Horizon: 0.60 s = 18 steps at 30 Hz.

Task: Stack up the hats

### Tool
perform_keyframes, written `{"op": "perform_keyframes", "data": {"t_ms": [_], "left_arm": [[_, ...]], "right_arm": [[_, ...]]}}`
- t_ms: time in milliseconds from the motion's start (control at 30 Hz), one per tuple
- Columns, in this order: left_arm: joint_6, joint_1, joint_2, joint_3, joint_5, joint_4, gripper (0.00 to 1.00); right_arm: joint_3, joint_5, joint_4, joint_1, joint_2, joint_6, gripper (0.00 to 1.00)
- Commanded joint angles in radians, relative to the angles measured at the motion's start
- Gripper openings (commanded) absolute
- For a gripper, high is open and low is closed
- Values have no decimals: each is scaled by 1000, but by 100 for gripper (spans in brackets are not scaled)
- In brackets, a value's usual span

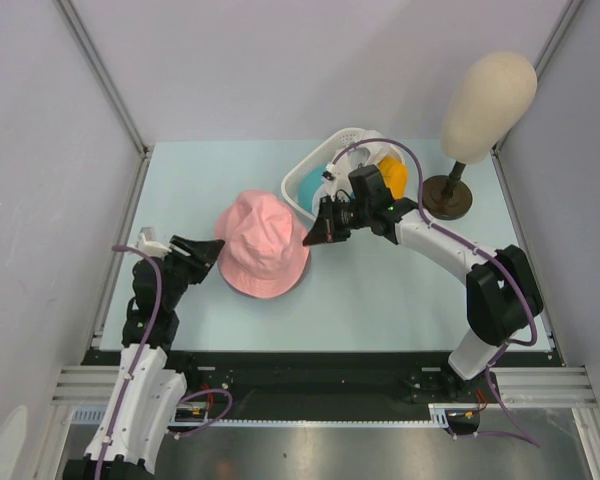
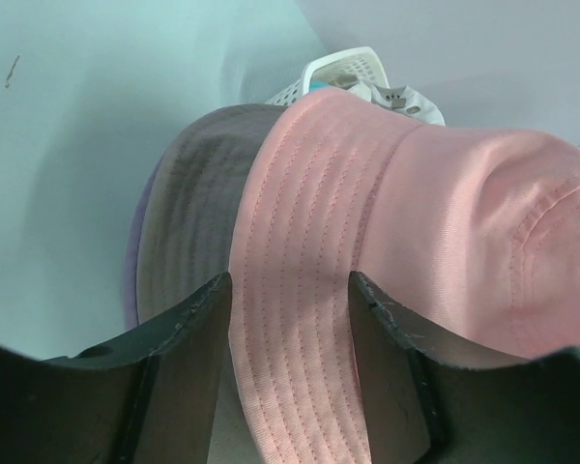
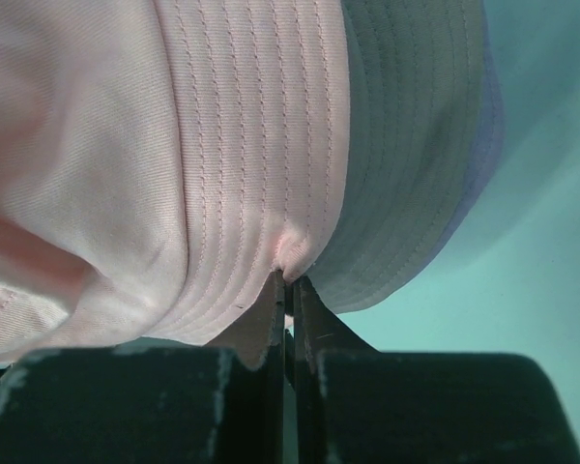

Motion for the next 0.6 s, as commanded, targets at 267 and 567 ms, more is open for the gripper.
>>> {"op": "perform_keyframes", "data": {"t_ms": [267, 567], "left_arm": [[-17, 20, -35, -35, 37, 12, 60], [-58, 20, -53, -78, 58, 52, 62]], "right_arm": [[77, 10, -28, 35, 24, -24, 0], [105, 11, -40, 43, 37, -30, 0]]}}
